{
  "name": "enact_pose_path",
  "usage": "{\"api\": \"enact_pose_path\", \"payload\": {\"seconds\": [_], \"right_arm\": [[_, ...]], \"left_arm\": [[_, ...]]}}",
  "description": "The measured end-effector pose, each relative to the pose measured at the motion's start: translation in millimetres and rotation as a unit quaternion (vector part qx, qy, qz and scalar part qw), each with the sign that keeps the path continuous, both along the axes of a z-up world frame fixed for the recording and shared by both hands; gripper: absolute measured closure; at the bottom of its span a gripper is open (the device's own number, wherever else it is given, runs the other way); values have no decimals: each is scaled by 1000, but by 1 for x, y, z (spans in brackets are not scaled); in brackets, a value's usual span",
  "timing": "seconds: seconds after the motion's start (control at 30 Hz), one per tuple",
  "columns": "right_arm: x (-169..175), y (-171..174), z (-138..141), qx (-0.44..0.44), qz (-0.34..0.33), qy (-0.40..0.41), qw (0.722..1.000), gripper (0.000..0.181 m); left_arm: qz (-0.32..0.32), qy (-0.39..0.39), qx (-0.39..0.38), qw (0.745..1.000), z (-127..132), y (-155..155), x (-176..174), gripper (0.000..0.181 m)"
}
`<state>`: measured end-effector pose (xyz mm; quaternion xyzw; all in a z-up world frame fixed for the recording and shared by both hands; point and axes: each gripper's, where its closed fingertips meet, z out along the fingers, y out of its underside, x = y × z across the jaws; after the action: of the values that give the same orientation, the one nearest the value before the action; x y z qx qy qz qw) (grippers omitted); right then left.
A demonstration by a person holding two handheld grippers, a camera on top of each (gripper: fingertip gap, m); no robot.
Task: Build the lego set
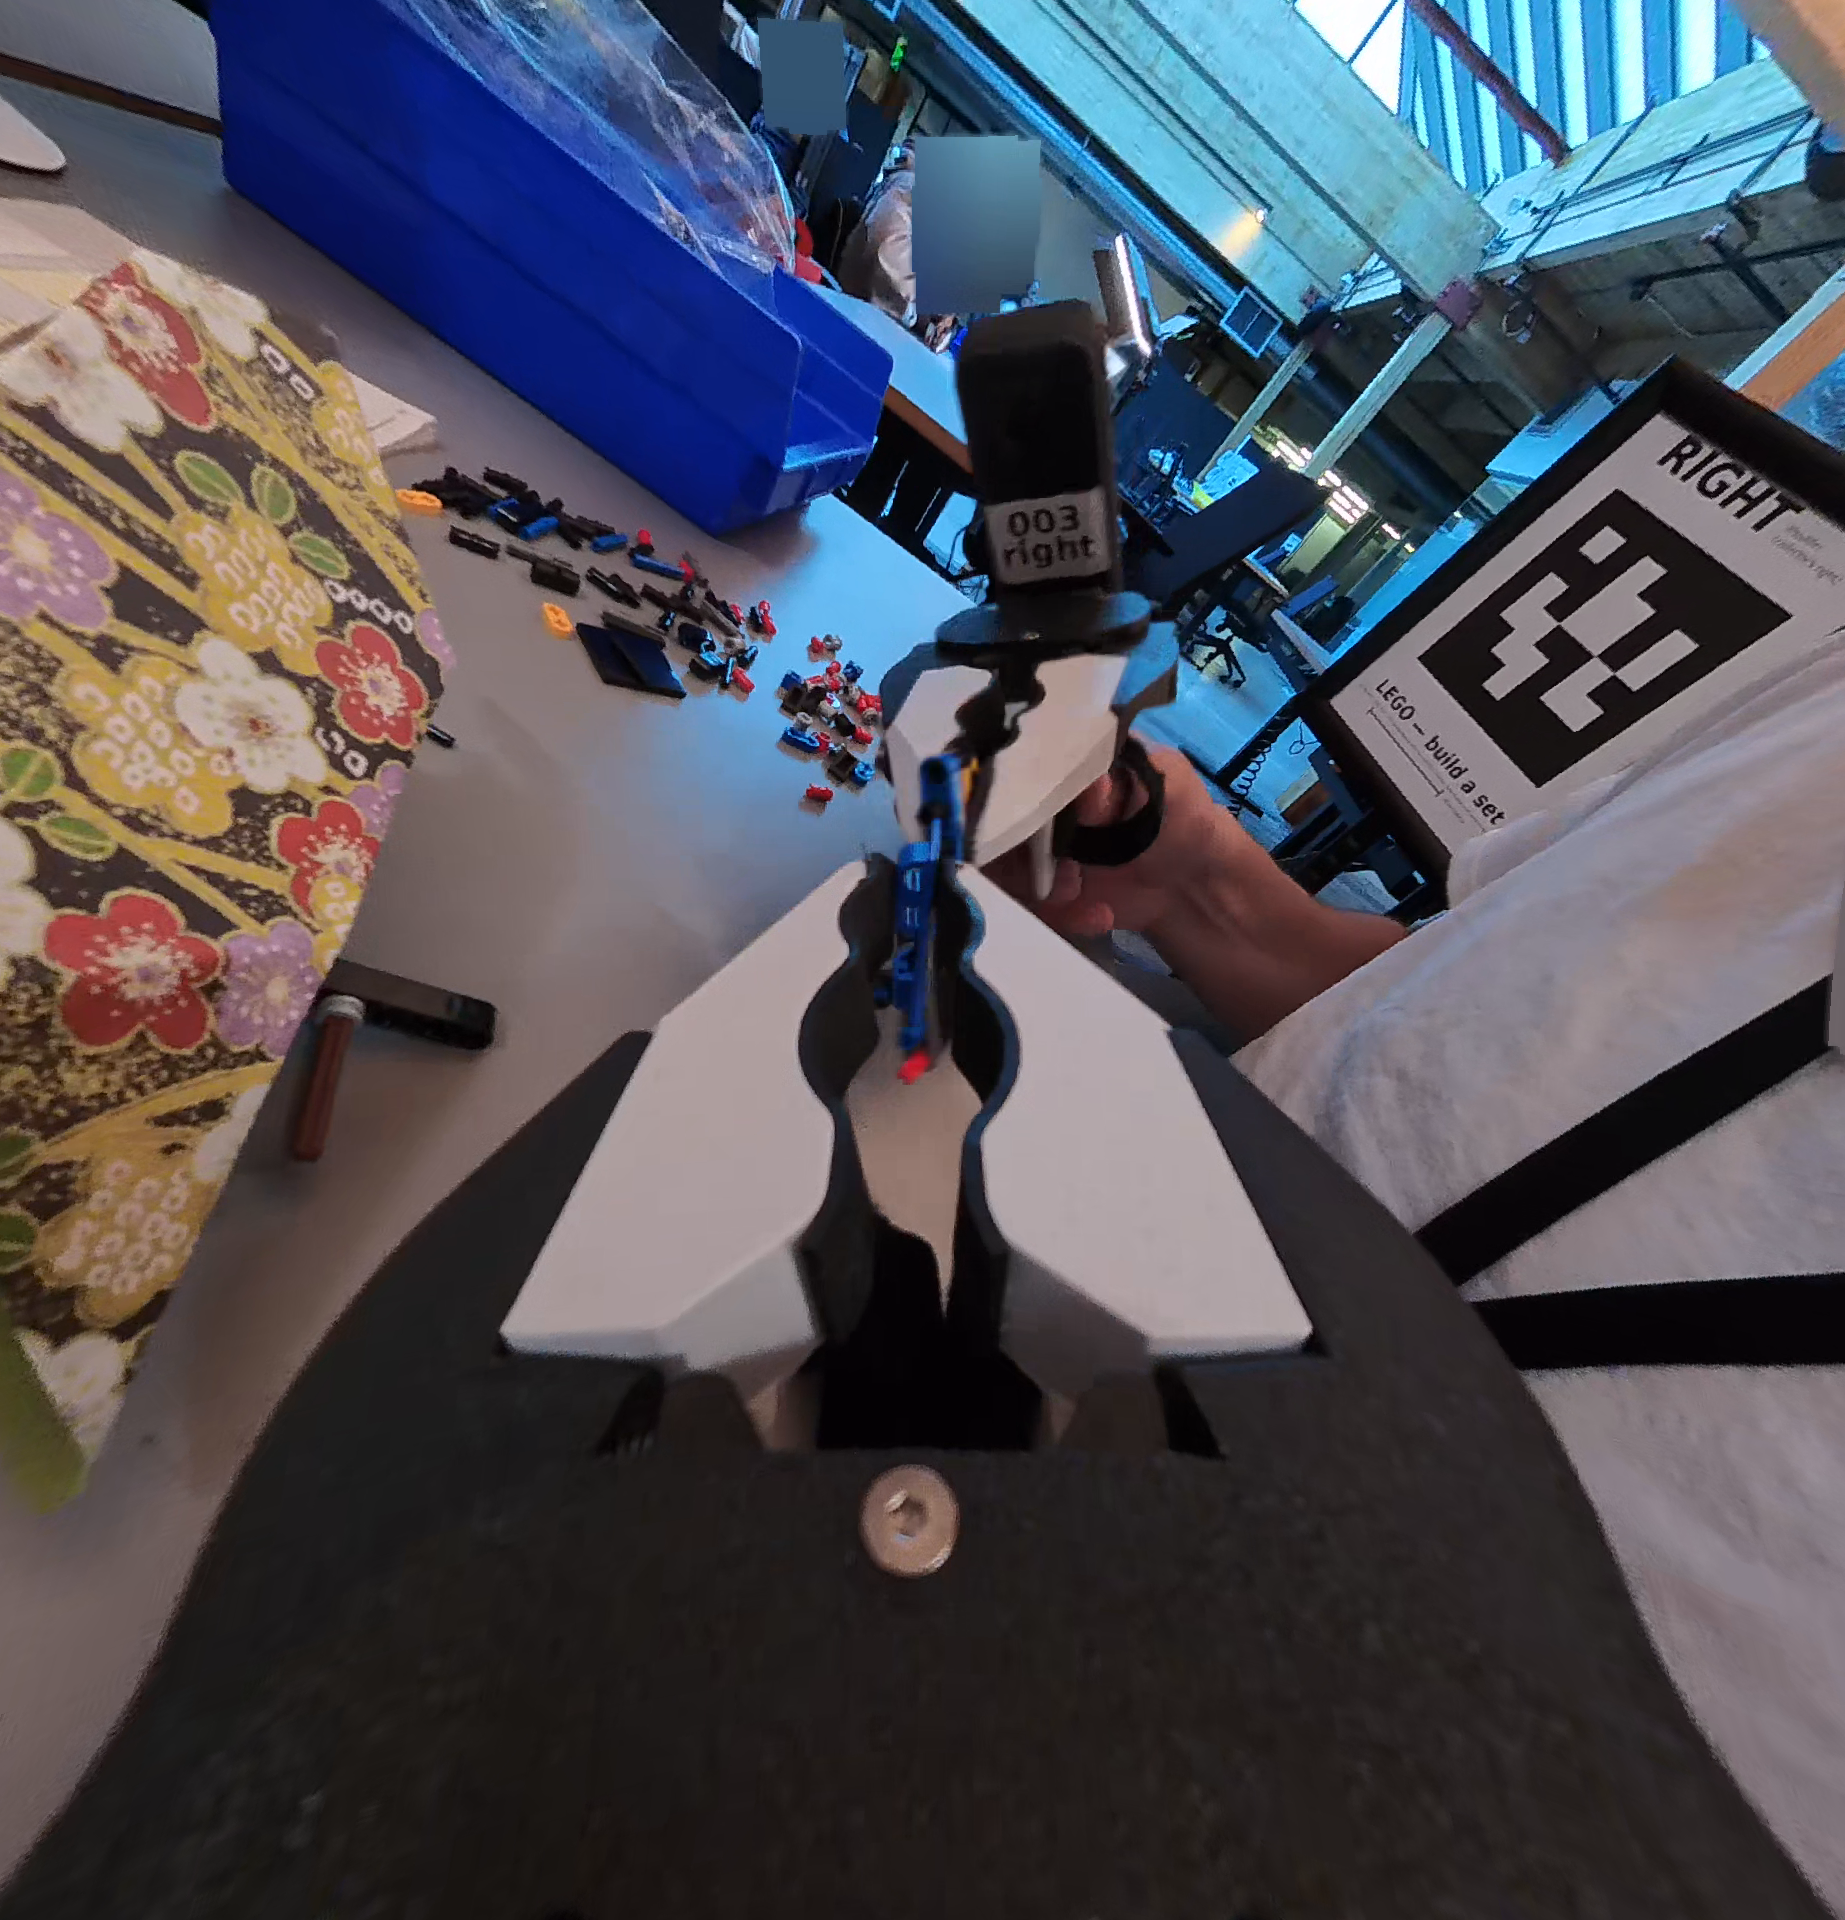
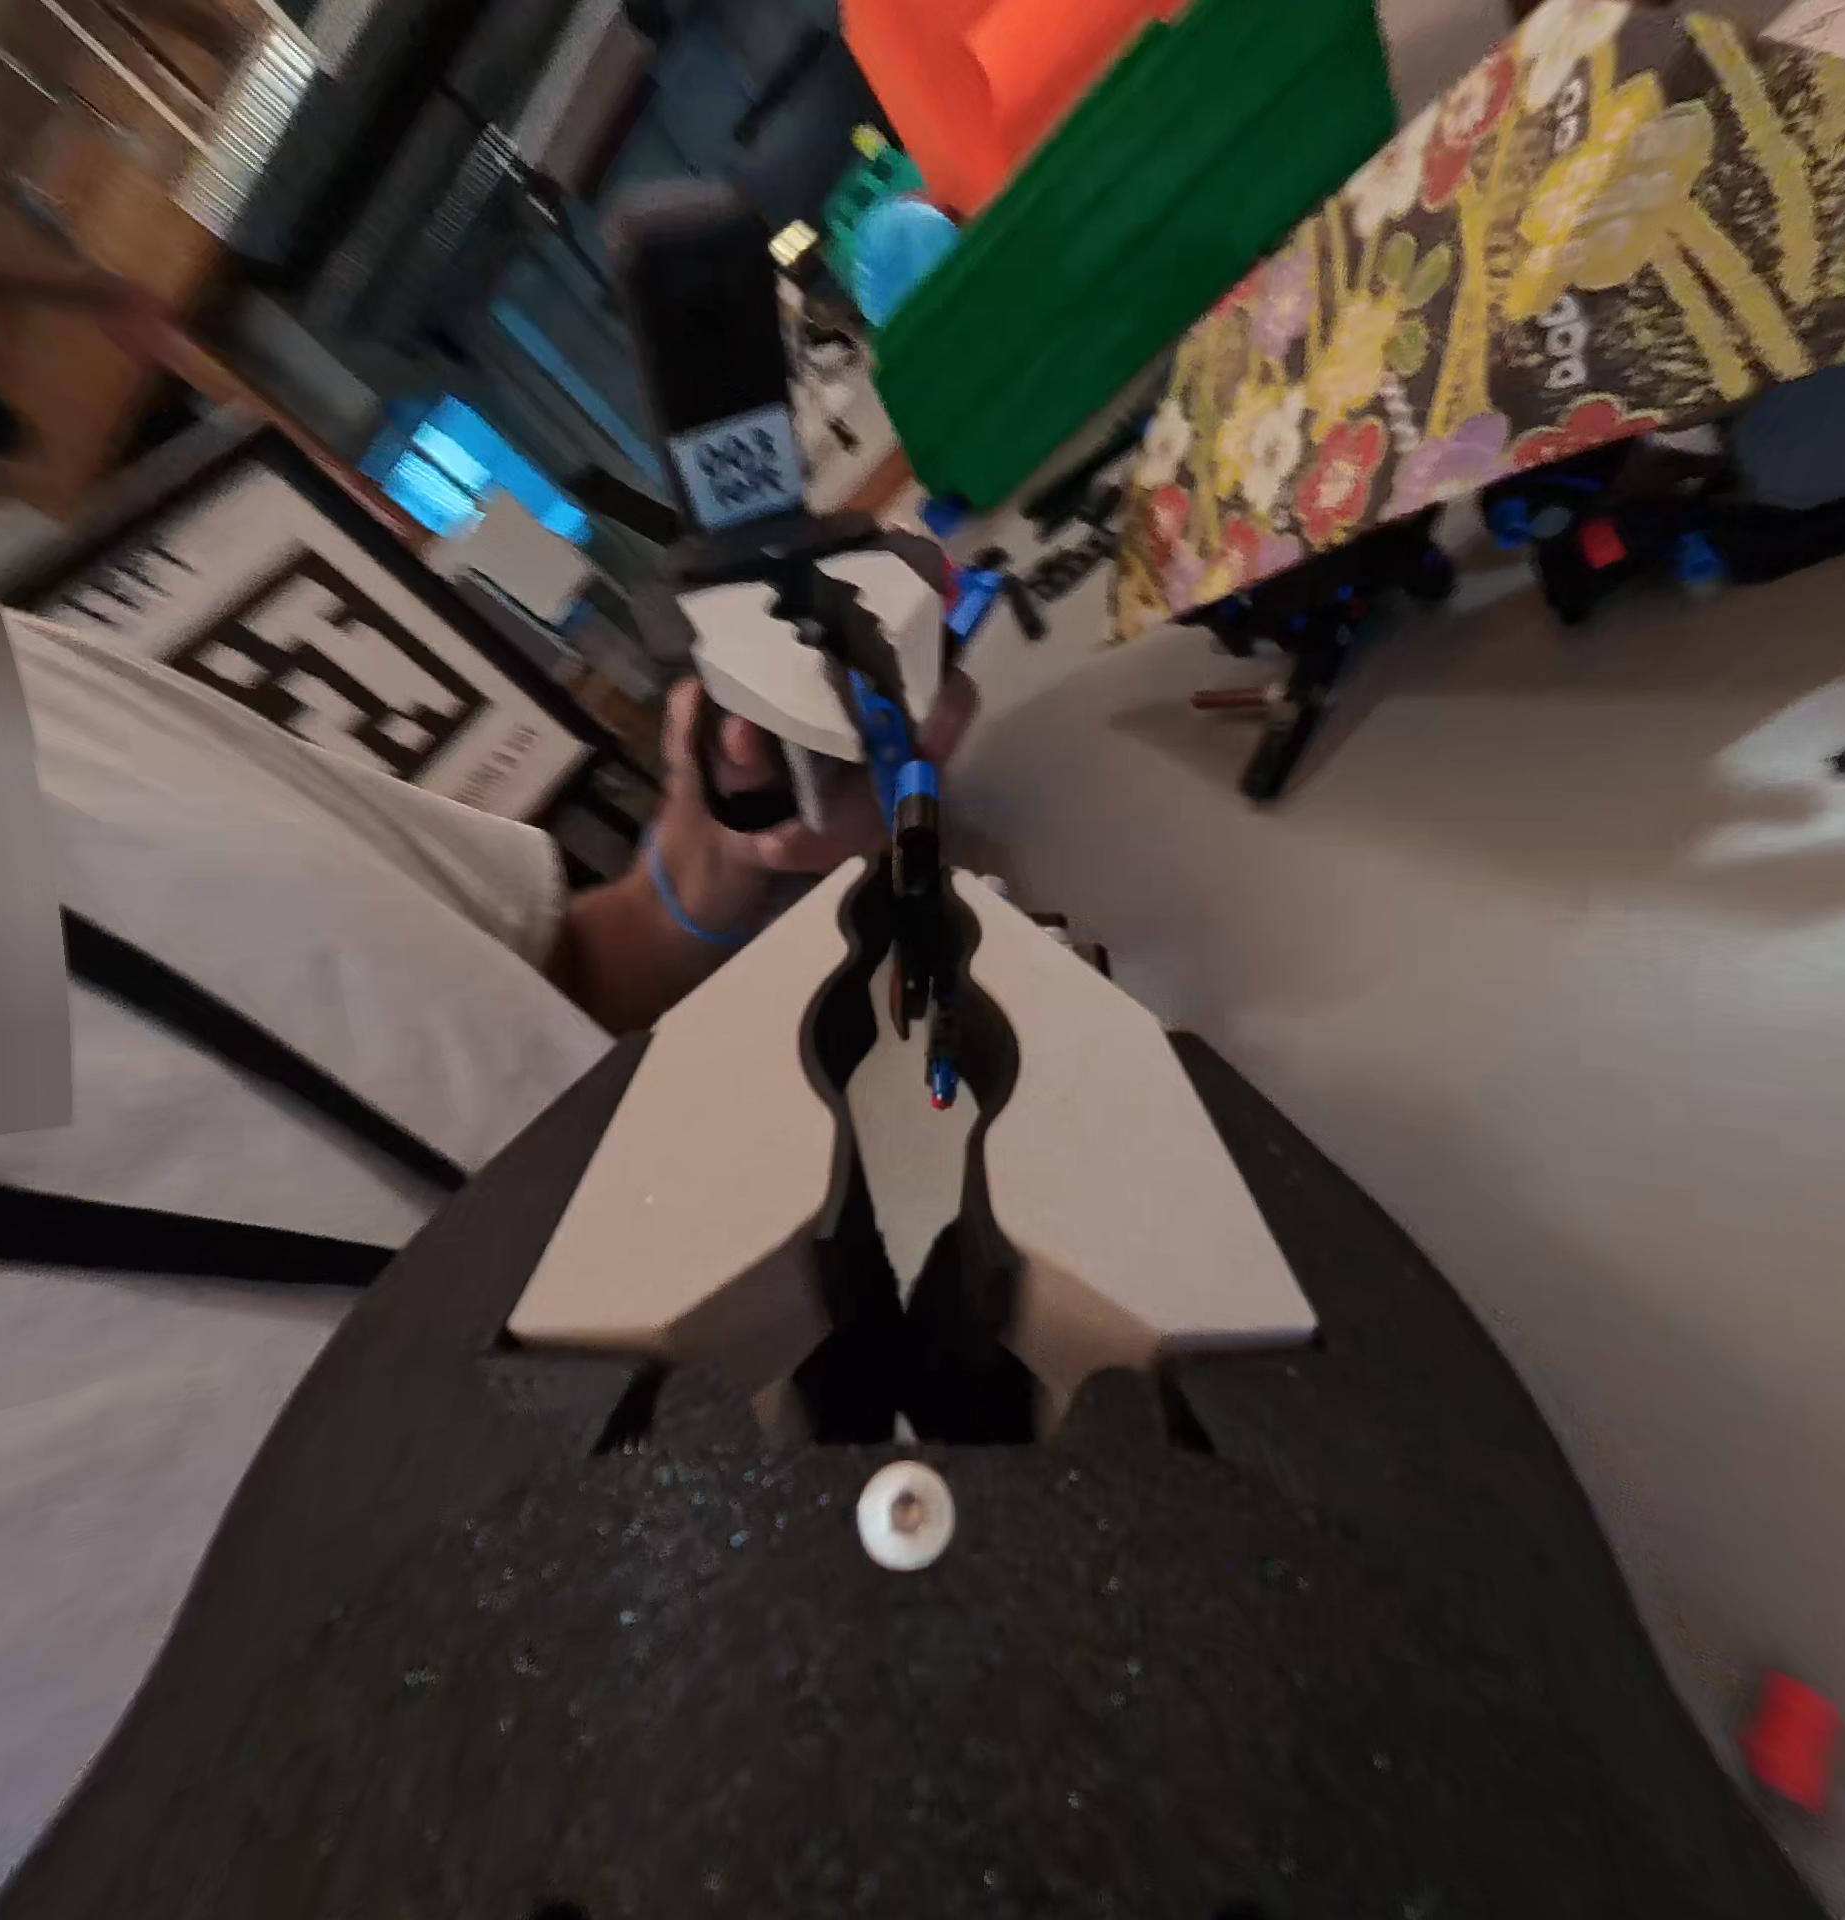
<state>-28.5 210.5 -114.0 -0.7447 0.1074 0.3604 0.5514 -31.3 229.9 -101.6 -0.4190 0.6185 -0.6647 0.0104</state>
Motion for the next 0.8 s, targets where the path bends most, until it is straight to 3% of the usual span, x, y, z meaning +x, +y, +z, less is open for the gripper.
{"api": "enact_pose_path", "payload": {"seconds": [0.13,0.23,0.8], "right_arm": [[-11,-2,15,4,59,81,995,176],[-18,-4,20,-11,85,69,994,175],[-32,-13,24,-76,102,-33,991,175]], "left_arm": [[-35,21,-92,995,17,-7,-6,176],[-50,41,-128,990,21,-10,-9,176],[-81,49,-110,989,21,-32,-25,176]]}}
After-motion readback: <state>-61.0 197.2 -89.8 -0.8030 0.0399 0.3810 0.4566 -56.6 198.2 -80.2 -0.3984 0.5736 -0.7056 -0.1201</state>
